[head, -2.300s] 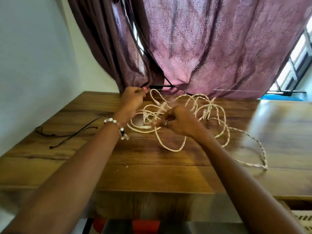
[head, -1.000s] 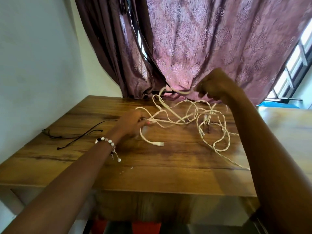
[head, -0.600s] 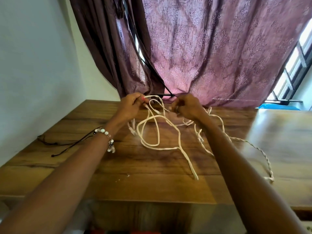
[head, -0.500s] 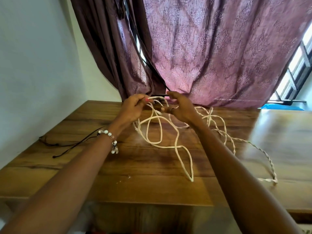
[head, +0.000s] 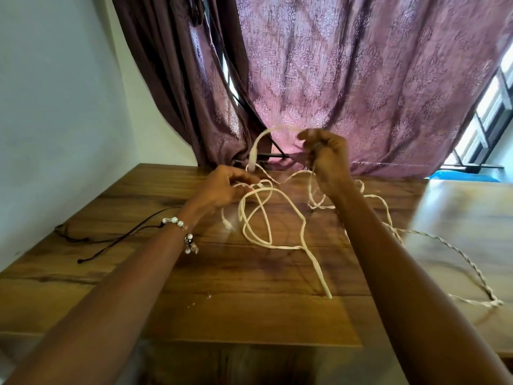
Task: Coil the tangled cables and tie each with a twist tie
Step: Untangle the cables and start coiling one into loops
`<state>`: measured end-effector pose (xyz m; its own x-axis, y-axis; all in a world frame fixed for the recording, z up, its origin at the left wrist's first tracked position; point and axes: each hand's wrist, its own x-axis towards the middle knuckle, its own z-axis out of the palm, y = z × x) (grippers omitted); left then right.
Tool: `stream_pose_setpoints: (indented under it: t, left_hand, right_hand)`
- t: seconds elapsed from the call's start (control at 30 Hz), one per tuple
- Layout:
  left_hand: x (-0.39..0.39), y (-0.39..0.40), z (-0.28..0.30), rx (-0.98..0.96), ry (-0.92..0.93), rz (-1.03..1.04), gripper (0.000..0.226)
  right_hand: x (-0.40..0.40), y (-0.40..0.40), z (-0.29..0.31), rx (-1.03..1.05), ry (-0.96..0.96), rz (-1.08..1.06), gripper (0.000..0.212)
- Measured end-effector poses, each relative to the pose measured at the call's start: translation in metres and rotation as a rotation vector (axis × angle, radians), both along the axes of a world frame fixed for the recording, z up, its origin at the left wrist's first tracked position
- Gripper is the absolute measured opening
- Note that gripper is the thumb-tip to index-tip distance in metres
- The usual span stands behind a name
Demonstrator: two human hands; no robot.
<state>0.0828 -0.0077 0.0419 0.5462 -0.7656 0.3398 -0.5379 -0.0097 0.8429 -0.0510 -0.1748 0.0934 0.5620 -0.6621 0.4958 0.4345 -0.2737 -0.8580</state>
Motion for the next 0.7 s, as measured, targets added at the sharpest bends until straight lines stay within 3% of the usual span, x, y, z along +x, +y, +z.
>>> stream_pose_setpoints:
  t: [0.07,0.1,0.2,0.27,0.4,0.5,0.6,0.63,0.7]
  left_hand:
    - [0.004,0.003,-0.008,0.064,-0.072,0.051,0.022]
    - [0.004,0.004,-0.009,0.078,-0.050,0.081,0.026]
    - [-0.001,0.004,-0.009,0.008,0.074,0.234,0.048]
    - [-0.003,0.002,-0.006,-0.072,0.194,0.359,0.054]
    - [0.001,0.001,-0.002,-0.092,0.335,0.540,0.048]
    - [-0.006,0.006,0.005,-0.176,0.560,0.438,0.033]
    - [-0.013,0.007,0.011,-0.225,0.620,0.396,0.013]
    - [-0.016,0.006,0.013,-0.241,0.632,0.378,0.008]
    - [-0.018,0.005,0.017,-0.258,0.651,0.329,0.011]
  right_hand:
    - [-0.005,-0.020,0.006,0.227,-0.123,-0.136,0.031]
    - [-0.008,-0.029,0.009,0.236,-0.110,-0.243,0.029]
    - [-0.009,-0.052,0.004,0.059,0.090,-0.478,0.023]
    - [-0.007,-0.058,-0.006,-0.048,0.247,-0.488,0.020]
    - [-0.009,-0.060,-0.027,-0.313,0.614,-0.572,0.013]
    - [-0.015,-0.043,-0.021,-0.504,0.596,-0.704,0.028]
    - [-0.022,-0.006,0.006,-0.540,0.306,-0.378,0.022]
    - [-0.024,0.011,0.013,-0.576,0.295,-0.223,0.024]
    - [-0.019,0.042,0.016,-0.763,0.468,-0.032,0.039]
